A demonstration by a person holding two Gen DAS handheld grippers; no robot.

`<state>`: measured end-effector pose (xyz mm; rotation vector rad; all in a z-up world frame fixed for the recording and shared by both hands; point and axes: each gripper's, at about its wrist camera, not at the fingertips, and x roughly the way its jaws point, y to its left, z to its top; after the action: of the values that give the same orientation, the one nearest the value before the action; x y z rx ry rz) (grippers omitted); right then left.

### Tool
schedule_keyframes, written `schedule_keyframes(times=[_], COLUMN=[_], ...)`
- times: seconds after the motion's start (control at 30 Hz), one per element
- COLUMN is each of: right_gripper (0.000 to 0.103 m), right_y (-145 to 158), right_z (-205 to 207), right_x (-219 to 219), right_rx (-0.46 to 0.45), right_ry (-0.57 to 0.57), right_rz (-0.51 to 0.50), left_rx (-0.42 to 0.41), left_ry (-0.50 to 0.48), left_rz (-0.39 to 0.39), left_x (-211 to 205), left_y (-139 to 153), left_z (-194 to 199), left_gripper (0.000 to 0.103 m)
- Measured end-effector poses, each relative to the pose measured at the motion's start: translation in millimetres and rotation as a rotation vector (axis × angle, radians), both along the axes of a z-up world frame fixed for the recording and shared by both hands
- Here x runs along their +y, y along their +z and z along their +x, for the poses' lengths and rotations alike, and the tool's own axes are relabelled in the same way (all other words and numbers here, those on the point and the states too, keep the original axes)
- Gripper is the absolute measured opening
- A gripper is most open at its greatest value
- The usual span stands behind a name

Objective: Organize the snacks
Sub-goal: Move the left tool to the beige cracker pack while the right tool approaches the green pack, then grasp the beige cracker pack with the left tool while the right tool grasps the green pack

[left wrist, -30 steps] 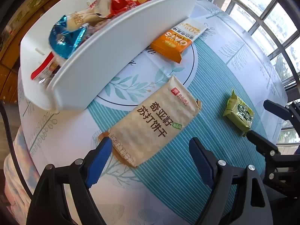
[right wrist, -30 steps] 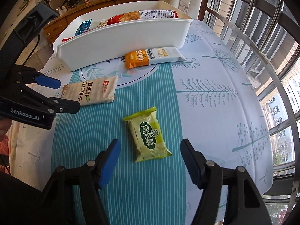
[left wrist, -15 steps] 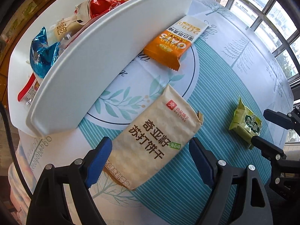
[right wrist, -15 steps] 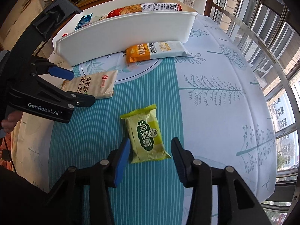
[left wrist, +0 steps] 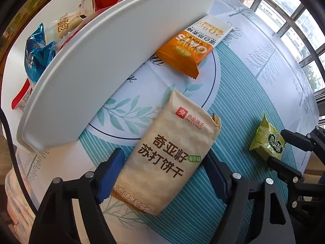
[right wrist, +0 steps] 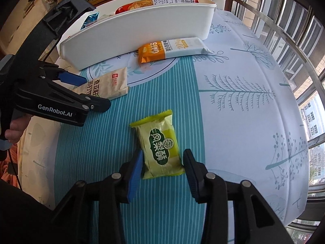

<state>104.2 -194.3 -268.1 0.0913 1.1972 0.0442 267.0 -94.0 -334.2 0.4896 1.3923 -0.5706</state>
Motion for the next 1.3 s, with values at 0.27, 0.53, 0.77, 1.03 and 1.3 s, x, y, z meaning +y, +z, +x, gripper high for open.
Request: schedule_keyframes(times=[0.27,0.53,0.77,1.03,1.3], right_gripper=[0.039,0.038,0.038,0.038,0.038], right_y=[-1,-1,10,35,72], right_z=[4,9,6,20,47], right_x=[0,-4,3,29,61], right_rx=[0.013,0.052,0.044,0.003,-0.072], right_ry=[0.000,-0.047,-0.055,-0.023,0.045], right_rz=[0.024,0.053,0.052,0.087,0.126], left_rx=[-0.001,0.033,0.056,0.047,0.014], left_ry=[0.022,0.032,0.058,0.155,0.279], left_rz=[0.009,0.025,0.003,-0.043,-0.103], left_x=[-10,-13,4,44,94], left_y=[2,1,9,30,69], left_z=[-12,-32,-48,-61,-65], left_gripper=[0.063,0.062,0.059,0.059,0.059])
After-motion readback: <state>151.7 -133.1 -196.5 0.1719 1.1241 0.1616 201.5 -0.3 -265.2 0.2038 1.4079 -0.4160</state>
